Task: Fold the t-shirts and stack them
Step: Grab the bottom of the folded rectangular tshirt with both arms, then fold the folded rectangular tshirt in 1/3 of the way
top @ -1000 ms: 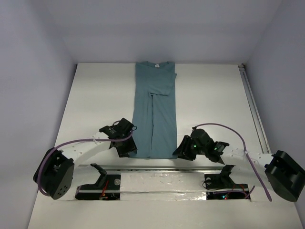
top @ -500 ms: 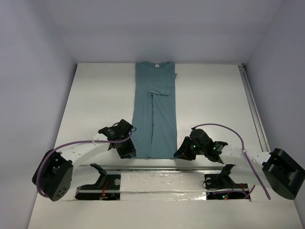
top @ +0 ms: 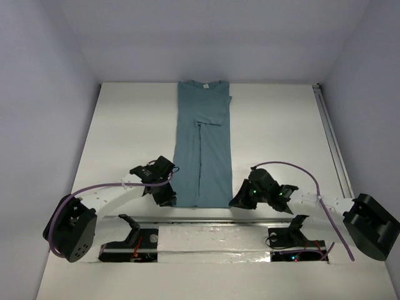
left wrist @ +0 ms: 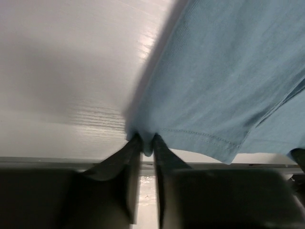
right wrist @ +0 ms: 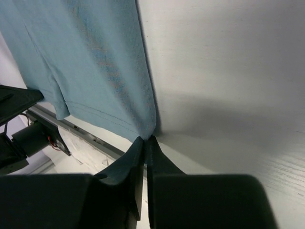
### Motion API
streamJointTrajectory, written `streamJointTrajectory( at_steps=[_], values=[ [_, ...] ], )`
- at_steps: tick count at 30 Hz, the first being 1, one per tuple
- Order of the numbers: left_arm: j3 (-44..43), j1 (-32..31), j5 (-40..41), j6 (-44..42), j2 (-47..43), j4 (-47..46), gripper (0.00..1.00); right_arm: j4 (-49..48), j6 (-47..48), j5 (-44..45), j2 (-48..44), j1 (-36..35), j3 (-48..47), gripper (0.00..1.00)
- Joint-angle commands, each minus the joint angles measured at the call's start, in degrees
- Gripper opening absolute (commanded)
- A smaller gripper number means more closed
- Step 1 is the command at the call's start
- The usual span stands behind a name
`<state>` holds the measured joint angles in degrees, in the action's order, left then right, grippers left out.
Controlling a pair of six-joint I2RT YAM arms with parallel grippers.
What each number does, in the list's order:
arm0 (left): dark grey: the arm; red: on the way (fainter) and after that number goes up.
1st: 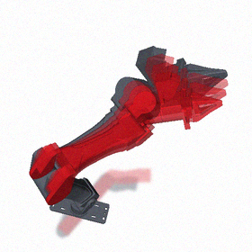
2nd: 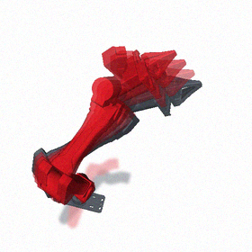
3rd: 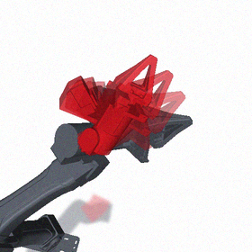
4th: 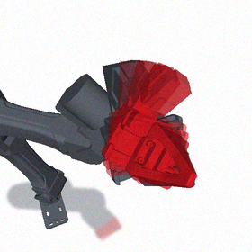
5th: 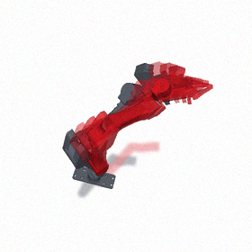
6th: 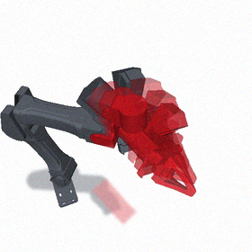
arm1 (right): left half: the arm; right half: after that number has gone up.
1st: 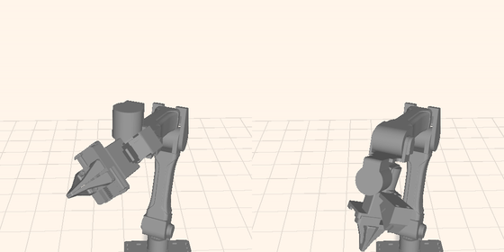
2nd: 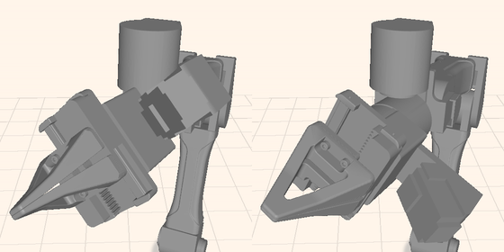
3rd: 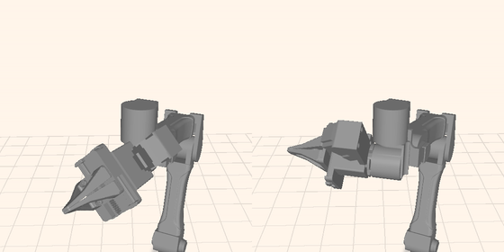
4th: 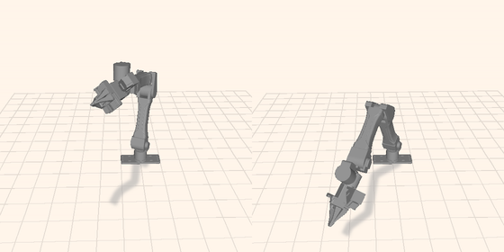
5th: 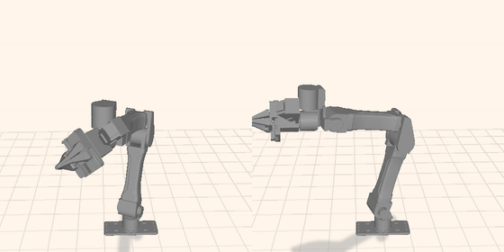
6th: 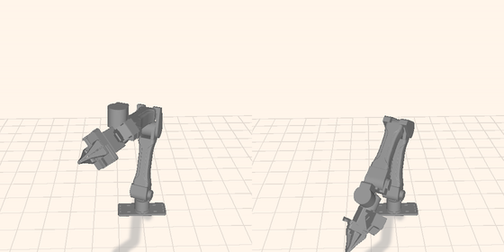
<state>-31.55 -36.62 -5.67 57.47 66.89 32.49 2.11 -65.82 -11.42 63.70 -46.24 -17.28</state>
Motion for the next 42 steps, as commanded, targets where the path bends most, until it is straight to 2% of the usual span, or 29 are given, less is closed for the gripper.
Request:
streamJointTrajectory(
  at_steps=[1, 2, 3, 6, 11, 13, 16, 19, 22, 25, 27, 28, 31, 35, 42],
  values=[
    [-1.3, 0.1, 0.7, -0.2, 0.0, 0.6, 0.09, -1.2, 1.0, -0.3, -0.2, -0.6, -1.9, 0.05],
    [-1.5, 0.1, 1.0, -0.5, 0.3, 0.6, 0.01, -1.0, 1.2, -0.4, -0.2, -0.6, -2.1, 0.02],
    [-1.8, 0.1, 1.2, -1.5, 0.4, 0.7, 0.00, 0.3, 1.4, -0.4, -0.9, -0.6, -2.5, 0.00],
    [-4.2, -1.9, 1.9, -2.5, -0.4, 2.6, 0.00, 3.6, 1.7, -0.7, -4.0, -0.6, -2.8, 0.00],
    [-11.8, -7.9, 4.3, -0.6, -5.0, 10.7, 0.00, 20.3, 2.9, 0.2, -15.2, -1.1, -5.8, 0.00],
    [-14.7, -7.9, 4.5, -0.1, -5.9, 12.2, 0.00, 27.4, 4.6, 1.1, -18.7, -1.1, -9.9, 0.00],
    [-20.7, -7.9, 8.4, -0.8, -5.6, 13.7, 0.00, 34.1, 7.4, 5.2, -18.7, -1.1, -17.1, 0.00],
    [-27.8, -7.9, 12.8, -4.0, -2.0, 14.2, 0.00, 35.8, 11.1, 9.7, -14.2, -1.1, -22.1, 0.00],
    [-33.0, -4.3, 15.5, -8.4, 1.9, 13.8, 0.00, 35.1, 17.3, 13.3, -7.5, 3.5, -28.2, 0.00],
    [-35.6, 1.8, 16.3, -12.8, 3.8, 10.8, 0.00, 30.7, 24.0, 12.4, -2.7, 11.0, -32.5, 0.00],
    [-36.8, 5.0, 15.9, -15.7, 7.2, 6.6, 0.00, 28.3, 28.2, 10.2, 5.4, 15.5, -38.0, 0.00],
    [-37.4, 5.1, 16.4, -16.6, 7.2, 6.5, 0.00, 27.6, 29.4, 10.2, 5.5, 15.6, -38.0, 0.00],
    [-40.3, 5.6, 18.0, -18.2, 12.6, 4.4, 0.00, 25.8, 32.8, 9.1, 13.8, 19.0, -44.1, 0.00],
    [-41.6, 8.8, 17.9, -19.4, 18.3, -1.9, 0.00, 22.9, 34.9, 7.6, 21.9, 22.8, -50.2, 0.00],
    [-52.7, 11.7, 17.7, -23.3, 30.4, -6.2, 0.00, 20.4, 37.6, 3.2, 34.7, 27.7, -60.0, 0.00]
  ],
)
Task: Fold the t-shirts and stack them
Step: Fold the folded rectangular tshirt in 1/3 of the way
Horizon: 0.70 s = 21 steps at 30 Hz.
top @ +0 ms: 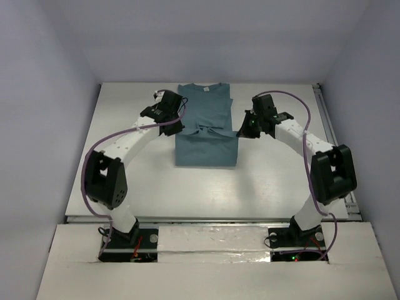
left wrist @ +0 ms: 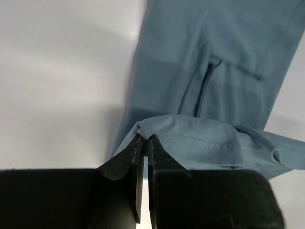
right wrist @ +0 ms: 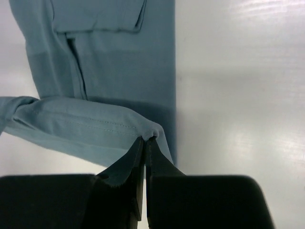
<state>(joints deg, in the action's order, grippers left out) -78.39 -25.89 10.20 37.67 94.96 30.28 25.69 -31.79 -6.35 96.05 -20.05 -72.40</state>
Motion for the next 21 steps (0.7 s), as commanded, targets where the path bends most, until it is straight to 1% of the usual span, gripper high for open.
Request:
streamJointTrajectory(
  at_steps=[1, 3, 8, 10, 15, 16, 17, 19, 20, 21],
  values=[
    [-7.2, 1.0, 1.9, -3.8, 3.7, -4.2, 0.00, -2.9, 3.9, -1.9, 3.8, 2.2, -6.2, 0.00],
    [-11.1, 1.6, 1.8, -4.5, 8.2, -3.7, 0.00, -2.7, 5.1, -2.9, 7.7, 2.2, -9.9, 0.00],
    [-16.3, 3.5, 1.8, -5.6, 16.5, -5.1, 0.00, -3.4, 5.7, -3.5, 15.1, 3.9, -16.1, 0.00],
    [-18.6, 4.2, 1.7, -5.3, 18.6, -5.1, 0.00, -4.2, 5.4, -3.9, 17.8, 4.6, -18.4, 0.00],
    [-20.9, 5.4, 1.6, -3.7, 23.4, -5.2, 0.00, -3.4, 6.0, -5.4, 23.5, 5.2, -23.5, 0.00],
    [-20.9, 5.4, 1.4, -3.7, 23.7, -5.5, 0.00, -3.3, 6.0, -5.5, 24.8, 5.2, -24.4, 0.03],
    [-21.2, 5.4, 1.2, -3.6, 24.0, -5.2, 0.00, -3.2, 6.0, -5.5, 25.1, 5.2, -24.9, 0.10],
    [-22.0, 5.4, 2.3, -3.5, 24.2, -4.9, 0.15, -2.6, 6.0, -5.2, 25.1, 5.2, -25.4, 0.27],
    [-21.9, 5.4, 3.0, -3.7, 23.8, -5.6, 0.27, -2.8, 6.0, -5.3, 24.6, 5.2, -25.3, 0.45],
    [-21.6, 5.4, 4.5, -4.4, 22.0, -6.2, 0.49, -2.9, 6.2, -5.4, 24.1, 5.2, -25.2, 0.51]
  ],
)
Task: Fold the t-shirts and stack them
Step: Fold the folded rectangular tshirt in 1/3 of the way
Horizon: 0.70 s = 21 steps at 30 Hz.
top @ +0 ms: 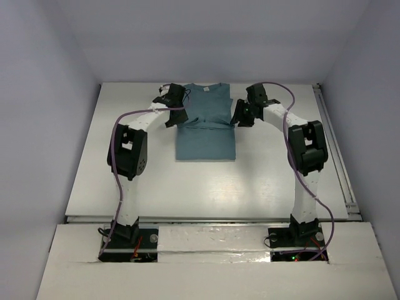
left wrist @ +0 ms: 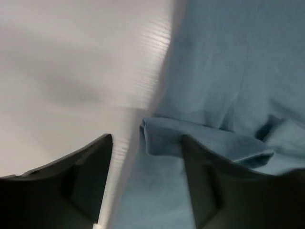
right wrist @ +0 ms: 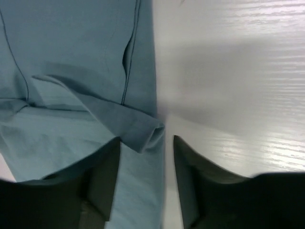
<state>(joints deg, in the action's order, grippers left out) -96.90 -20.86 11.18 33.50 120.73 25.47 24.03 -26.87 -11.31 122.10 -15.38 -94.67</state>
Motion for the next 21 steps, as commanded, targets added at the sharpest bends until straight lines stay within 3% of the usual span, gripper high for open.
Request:
streamJointTrajectory(
  at_steps=[1, 3, 5, 6, 7, 8, 10, 12, 13, 16, 21],
  values=[
    [-3.2, 0.4, 4.3, -0.3, -4.9, -1.7, 0.60, -1.1, 1.4, -0.5, -2.4, 0.5, -3.1, 0.56],
    [-3.7, 1.0, 3.9, -0.4, -8.1, -2.1, 0.82, 0.0, 1.6, -0.3, -4.3, 0.5, -3.6, 0.63],
    [-2.9, 1.0, 2.2, -1.5, -10.9, -3.2, 0.88, 0.9, 0.6, -0.4, -6.3, 0.5, -2.5, 0.62],
    [-2.0, 0.2, 1.0, -1.5, -13.6, -3.3, 0.88, 0.5, 0.1, -2.0, -9.2, 0.5, 0.8, 0.55],
    [2.1, -1.5, -1.2, -1.3, -15.5, -4.0, 0.84, -2.2, -0.5, -3.1, -10.9, 0.5, 3.2, 0.39],
    [5.2, -2.9, -2.5, -0.2, -19.5, -7.2, 0.78, -3.8, -1.9, -3.6, -12.4, -1.4, 5.7, 0.00],
    [16.1, -7.7, -5.5, 1.6, -23.2, -11.1, 0.45, -6.4, -2.0, -6.0, -13.8, -3.2, 9.5, 0.00],
    [23.0, -9.7, -7.3, 5.5, -26.8, -17.3, 0.03, -6.0, -1.6, -6.7, -12.4, -6.0, 8.6, 0.00],
    [28.8, -10.2, -10.7, 7.0, -27.2, -19.5, 0.00, -5.8, -1.3, -6.9, -10.5, -6.7, 6.7, 0.00],
    [34.4, -10.3, -12.6, 9.9, -26.2, -24.2, 0.00, -4.8, -1.2, -8.4, -5.6, -7.5, 2.8, 0.00],
    [35.3, -10.3, -8.5, 7.5, -21.6, -23.1, 0.00, -3.0, -1.2, -10.5, 2.3, -8.7, -7.2, 0.00]
  ],
)
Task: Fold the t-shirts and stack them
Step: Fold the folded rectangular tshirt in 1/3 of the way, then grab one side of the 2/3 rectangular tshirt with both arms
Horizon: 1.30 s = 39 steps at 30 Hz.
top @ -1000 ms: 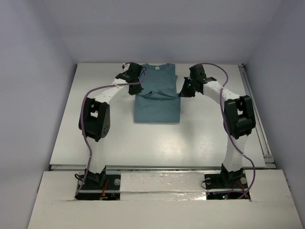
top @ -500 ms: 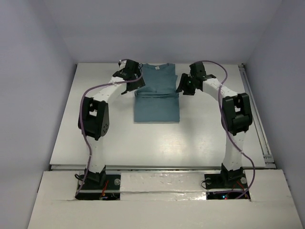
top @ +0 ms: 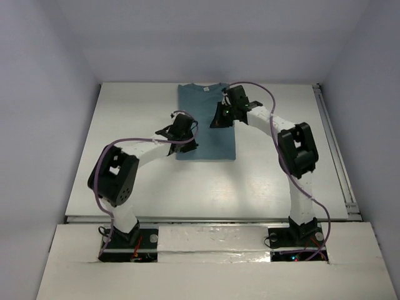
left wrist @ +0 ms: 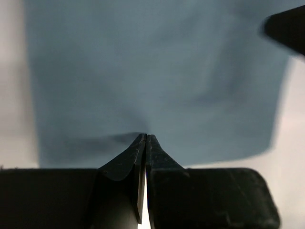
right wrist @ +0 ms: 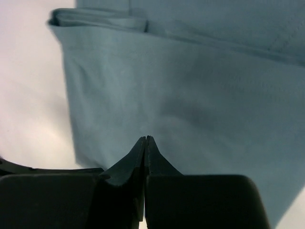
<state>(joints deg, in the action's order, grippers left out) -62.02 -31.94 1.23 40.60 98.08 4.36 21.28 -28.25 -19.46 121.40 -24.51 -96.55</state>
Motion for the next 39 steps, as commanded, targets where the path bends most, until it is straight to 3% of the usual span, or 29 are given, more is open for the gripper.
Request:
streamJointTrajectory(
  at_steps=[1, 9, 13, 14, 15, 16, 20, 21, 23, 24, 27, 32, 39],
  values=[
    [1.3, 0.8, 1.7, 0.0, 1.4, -2.0, 0.00, -0.2, -0.1, -2.3, 4.2, 0.4, -6.3, 0.00],
    [7.4, 1.4, 4.0, 0.3, -2.0, -1.5, 0.00, 0.6, -1.4, 1.5, 13.8, 0.4, -13.1, 0.00],
    [10.2, 1.4, 5.4, -0.6, -10.3, 0.3, 0.00, 2.4, -0.1, 2.1, 9.1, 1.0, -13.9, 0.00],
    [10.4, 1.4, 6.0, -0.8, -12.3, 1.2, 0.01, 3.0, 0.6, 2.1, 7.3, 1.0, -13.4, 0.00],
    [10.6, 2.1, 6.6, -1.3, -15.6, 1.7, 0.12, 3.2, 0.6, 1.8, 5.3, 1.0, -12.2, 0.00],
    [11.4, 2.7, 6.8, -1.5, -17.8, 2.2, 0.21, 2.1, 0.1, 1.0, 0.4, 1.0, -7.2, 0.00],
    [15.0, 6.4, 2.9, -1.3, -18.1, 1.6, 0.30, -3.3, -2.2, -0.4, -12.4, 1.0, 7.7, 0.00],
    [16.0, 8.5, 1.4, -1.2, -17.1, 0.8, 0.36, -4.6, -2.9, -0.7, -14.6, 1.0, 15.4, 0.00],
    [17.8, 9.8, -3.4, -1.5, -15.9, -1.0, 0.37, -7.2, -4.7, -1.7, -18.6, 1.0, 22.5, 0.00],
    [18.1, 9.8, -4.2, -1.9, -14.8, -1.5, 0.42, -8.3, -5.1, -1.7, -22.4, 1.0, 29.1, 0.00],
    [17.5, 9.8, -5.4, -3.3, -13.0, -2.3, 0.52, -10.2, -5.1, 0.0, -26.5, 1.0, 35.8, 0.00],
    [15.8, 10.3, -5.1, -4.2, -9.2, -1.9, 0.52, -11.4, -5.1, 4.3, -26.9, 2.3, 42.6, 0.00],
    [18.4, 10.3, -3.0, -4.3, -8.2, -1.9, 0.42, -11.3, -5.8, 4.8, -28.9, 3.5, 45.9, 0.00]
  ],
)
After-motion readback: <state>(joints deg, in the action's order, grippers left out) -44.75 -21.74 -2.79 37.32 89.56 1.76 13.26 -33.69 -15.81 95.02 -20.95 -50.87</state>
